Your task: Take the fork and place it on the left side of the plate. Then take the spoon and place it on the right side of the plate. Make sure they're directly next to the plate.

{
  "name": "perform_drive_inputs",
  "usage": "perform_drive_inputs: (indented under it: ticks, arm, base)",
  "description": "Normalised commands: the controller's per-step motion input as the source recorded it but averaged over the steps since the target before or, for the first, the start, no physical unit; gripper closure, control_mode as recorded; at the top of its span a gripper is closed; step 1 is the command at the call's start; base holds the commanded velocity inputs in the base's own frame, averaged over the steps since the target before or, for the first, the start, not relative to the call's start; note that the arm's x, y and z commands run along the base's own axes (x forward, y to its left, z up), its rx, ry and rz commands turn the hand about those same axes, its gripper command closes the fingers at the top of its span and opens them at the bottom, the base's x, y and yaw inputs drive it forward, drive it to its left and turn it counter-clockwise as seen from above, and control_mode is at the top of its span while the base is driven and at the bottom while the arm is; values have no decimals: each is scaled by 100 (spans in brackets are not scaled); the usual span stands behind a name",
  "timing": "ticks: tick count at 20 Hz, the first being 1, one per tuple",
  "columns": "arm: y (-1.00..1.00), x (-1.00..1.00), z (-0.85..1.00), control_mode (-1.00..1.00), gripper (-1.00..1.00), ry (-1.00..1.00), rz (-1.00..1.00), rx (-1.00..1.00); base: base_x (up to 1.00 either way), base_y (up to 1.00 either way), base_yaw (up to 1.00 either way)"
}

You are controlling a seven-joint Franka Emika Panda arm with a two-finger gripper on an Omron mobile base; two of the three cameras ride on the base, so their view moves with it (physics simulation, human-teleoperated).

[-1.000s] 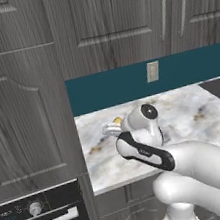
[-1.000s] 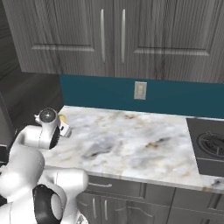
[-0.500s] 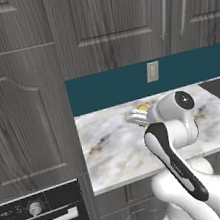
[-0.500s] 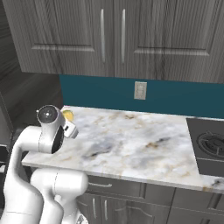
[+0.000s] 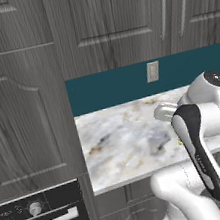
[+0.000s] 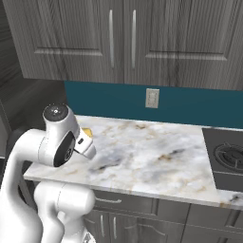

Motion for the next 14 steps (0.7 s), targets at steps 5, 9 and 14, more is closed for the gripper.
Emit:
perform_drive_inputs:
  ticks: [5,9,14]
  arm:
    - [-43,-53,-13,-100,100,20,-8,-18]
    - [-7,-16,-46,-100,100,8,-1,-17]
    - [0,0,-26,-100,100,-1,0,-5]
  base:
    - [0,0,0]
    - [0,0,0]
    - [0,0,0]
